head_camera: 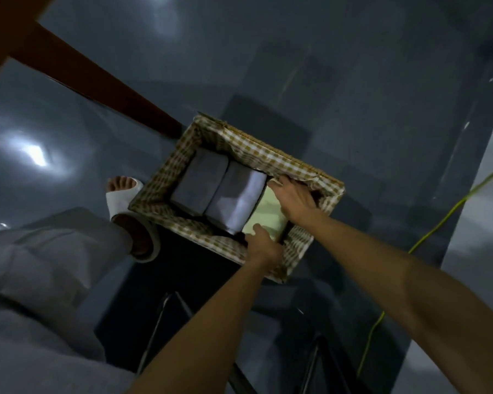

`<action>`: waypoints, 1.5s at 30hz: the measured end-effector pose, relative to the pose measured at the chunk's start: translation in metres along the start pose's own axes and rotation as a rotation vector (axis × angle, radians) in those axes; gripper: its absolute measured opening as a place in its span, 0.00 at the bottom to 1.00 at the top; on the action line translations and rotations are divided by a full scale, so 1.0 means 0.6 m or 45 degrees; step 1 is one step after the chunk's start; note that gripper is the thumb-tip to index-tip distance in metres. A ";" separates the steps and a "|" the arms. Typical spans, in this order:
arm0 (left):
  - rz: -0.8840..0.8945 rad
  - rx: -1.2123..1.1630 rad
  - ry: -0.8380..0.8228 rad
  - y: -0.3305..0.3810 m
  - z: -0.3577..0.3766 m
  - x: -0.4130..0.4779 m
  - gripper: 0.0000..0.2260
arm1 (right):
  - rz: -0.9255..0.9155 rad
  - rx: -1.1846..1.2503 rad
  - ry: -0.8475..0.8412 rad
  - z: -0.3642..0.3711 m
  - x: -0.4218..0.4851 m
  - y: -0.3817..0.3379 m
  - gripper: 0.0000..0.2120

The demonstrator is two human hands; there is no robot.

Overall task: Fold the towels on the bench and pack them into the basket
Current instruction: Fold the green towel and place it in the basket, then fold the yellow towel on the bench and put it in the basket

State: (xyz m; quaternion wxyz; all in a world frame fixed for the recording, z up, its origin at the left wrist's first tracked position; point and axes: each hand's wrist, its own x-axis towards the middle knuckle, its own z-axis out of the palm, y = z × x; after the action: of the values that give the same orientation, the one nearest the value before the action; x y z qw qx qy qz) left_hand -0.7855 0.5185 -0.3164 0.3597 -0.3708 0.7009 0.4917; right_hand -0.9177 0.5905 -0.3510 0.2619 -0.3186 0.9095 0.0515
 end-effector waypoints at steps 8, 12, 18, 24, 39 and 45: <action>0.350 1.000 -0.262 -0.028 0.003 0.024 0.40 | 0.002 -0.170 0.149 0.029 0.011 -0.008 0.20; 0.326 0.886 -0.412 -0.022 -0.008 0.038 0.34 | 0.092 -0.015 -0.117 0.039 0.011 0.004 0.31; 0.394 0.595 -0.156 -0.021 -0.068 0.025 0.28 | 0.144 0.074 -0.198 0.016 0.015 -0.005 0.27; 0.441 0.598 0.152 -0.042 -0.187 0.017 0.26 | 0.040 0.273 -0.141 -0.031 0.013 -0.029 0.24; 0.653 0.721 0.689 -0.037 -0.527 -0.179 0.20 | -0.442 0.482 0.313 -0.332 0.024 -0.315 0.16; 0.795 0.651 1.001 -0.065 -0.637 -0.308 0.16 | -0.590 0.515 0.506 -0.446 -0.007 -0.442 0.12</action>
State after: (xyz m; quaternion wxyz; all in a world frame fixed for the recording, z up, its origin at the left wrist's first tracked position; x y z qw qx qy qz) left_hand -0.7186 0.1745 -0.0737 -0.0125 -0.2021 0.9556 0.2141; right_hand -0.8727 0.3129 -0.1003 0.1425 -0.4619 0.8381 -0.2528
